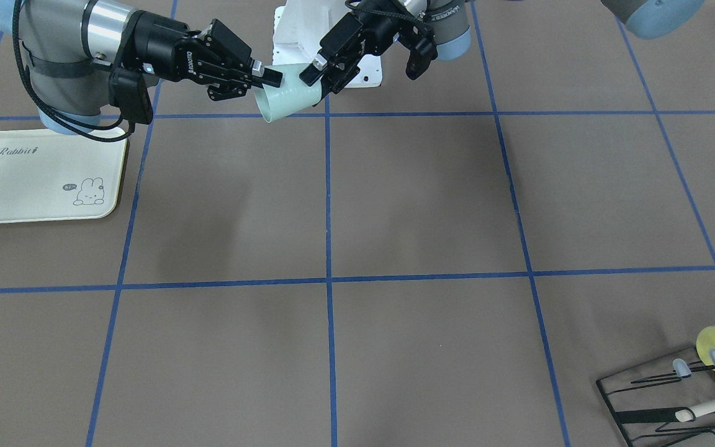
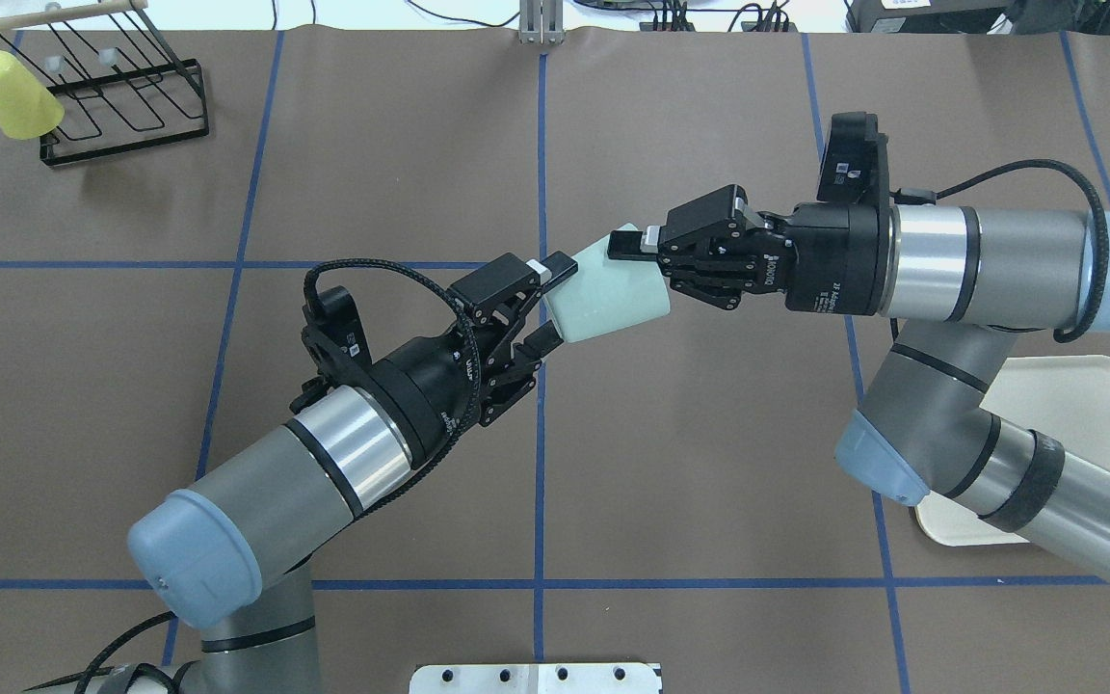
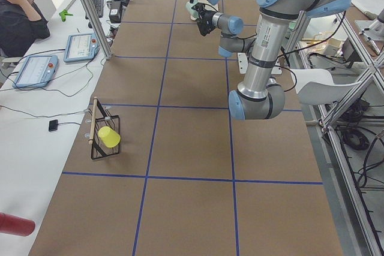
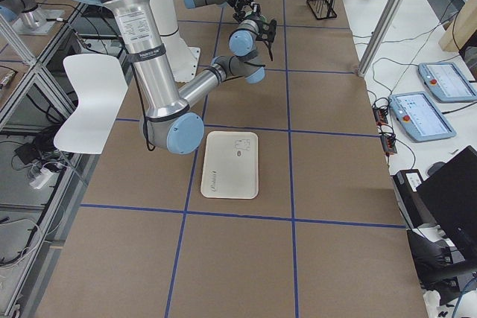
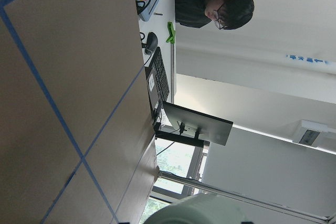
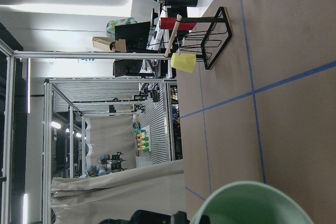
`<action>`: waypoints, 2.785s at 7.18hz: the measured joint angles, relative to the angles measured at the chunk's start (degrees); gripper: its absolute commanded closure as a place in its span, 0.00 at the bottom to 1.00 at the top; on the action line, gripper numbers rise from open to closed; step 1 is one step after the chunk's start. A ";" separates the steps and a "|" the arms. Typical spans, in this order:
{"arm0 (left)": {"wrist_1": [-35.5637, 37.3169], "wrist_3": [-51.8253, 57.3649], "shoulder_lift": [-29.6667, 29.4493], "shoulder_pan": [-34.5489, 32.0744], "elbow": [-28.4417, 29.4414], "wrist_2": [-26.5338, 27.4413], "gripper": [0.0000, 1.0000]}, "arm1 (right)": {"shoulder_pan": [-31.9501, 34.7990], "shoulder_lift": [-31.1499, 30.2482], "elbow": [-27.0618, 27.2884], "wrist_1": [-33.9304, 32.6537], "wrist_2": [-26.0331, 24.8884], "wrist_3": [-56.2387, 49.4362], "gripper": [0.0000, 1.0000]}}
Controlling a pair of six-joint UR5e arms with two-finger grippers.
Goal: Left arm grabs green cup and hands to right arm on tray
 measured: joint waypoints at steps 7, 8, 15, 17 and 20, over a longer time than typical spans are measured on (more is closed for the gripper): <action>-0.24 3.85 0.27 -0.54 -0.58 -0.47 0.00 | 6.65 -3.48 -0.75 -2.04 1.89 -6.41 1.00; 0.01 7.45 0.29 -0.60 -0.68 -0.57 0.00 | 11.65 -3.88 -0.88 -6.15 6.73 -9.84 1.00; 20.64 40.49 0.31 -4.09 -5.64 -0.13 0.01 | 27.49 -9.65 -0.18 -36.77 17.79 -55.99 1.00; 27.80 45.17 0.40 -6.99 -7.78 -0.34 0.01 | 27.27 -11.79 0.69 -44.45 15.20 -66.81 1.00; 31.66 48.36 1.45 -10.41 -8.06 -0.69 0.01 | 23.93 -19.65 9.85 -57.68 9.76 -76.21 1.00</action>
